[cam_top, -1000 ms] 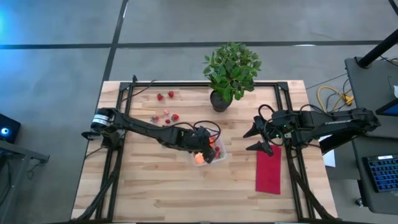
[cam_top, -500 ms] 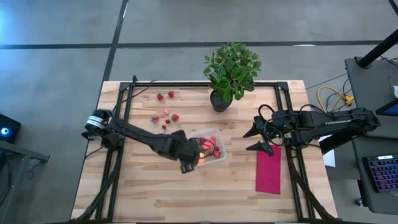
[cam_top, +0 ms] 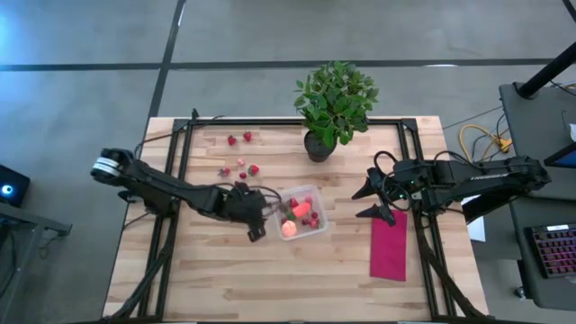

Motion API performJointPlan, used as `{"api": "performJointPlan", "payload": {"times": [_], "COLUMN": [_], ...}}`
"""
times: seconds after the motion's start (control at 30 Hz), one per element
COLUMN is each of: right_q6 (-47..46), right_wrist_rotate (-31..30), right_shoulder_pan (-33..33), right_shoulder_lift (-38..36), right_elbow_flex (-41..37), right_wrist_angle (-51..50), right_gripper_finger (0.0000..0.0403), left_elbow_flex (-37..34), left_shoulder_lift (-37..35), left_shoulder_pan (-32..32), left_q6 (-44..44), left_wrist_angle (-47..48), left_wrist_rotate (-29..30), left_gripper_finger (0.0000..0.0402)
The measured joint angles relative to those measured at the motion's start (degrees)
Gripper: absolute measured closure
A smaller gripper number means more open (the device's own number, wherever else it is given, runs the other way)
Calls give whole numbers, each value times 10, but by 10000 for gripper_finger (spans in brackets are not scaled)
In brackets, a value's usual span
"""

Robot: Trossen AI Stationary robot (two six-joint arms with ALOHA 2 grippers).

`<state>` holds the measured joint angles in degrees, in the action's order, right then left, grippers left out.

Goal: Pick and placing Produce into tupperware
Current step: Put the red cherry into the transparent bin

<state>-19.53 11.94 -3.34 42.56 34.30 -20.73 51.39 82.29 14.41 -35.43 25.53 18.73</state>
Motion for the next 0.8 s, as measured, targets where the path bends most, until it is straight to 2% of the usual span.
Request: {"api": "performJointPlan", "payload": {"times": [0.07,0.17,0.23,0.47,0.8], "right_q6": [0,0,0,0,0], "right_wrist_rotate": [0,0,0,0,0], "right_shoulder_pan": [0,0,0,0,0], "right_shoulder_lift": [0,0,0,0,0], "right_elbow_flex": [0,0,0,0,0], "right_wrist_angle": [0,0,0,0,0], "right_gripper_finger": [96,92,92,98,92], "left_elbow_flex": [-45,-93,-112,-158,-191], "left_shoulder_lift": [-21,-33,-34,-33,-30], "left_shoulder_pan": [-9,-14,-18,-46,-97], "left_q6": [10,88,117,123,228], "left_wrist_angle": [-63,-129,-144,-150,-245], "left_wrist_rotate": [-5,-5,-2,0,-51], "left_gripper_finger": [176,176,175,176,176]}}
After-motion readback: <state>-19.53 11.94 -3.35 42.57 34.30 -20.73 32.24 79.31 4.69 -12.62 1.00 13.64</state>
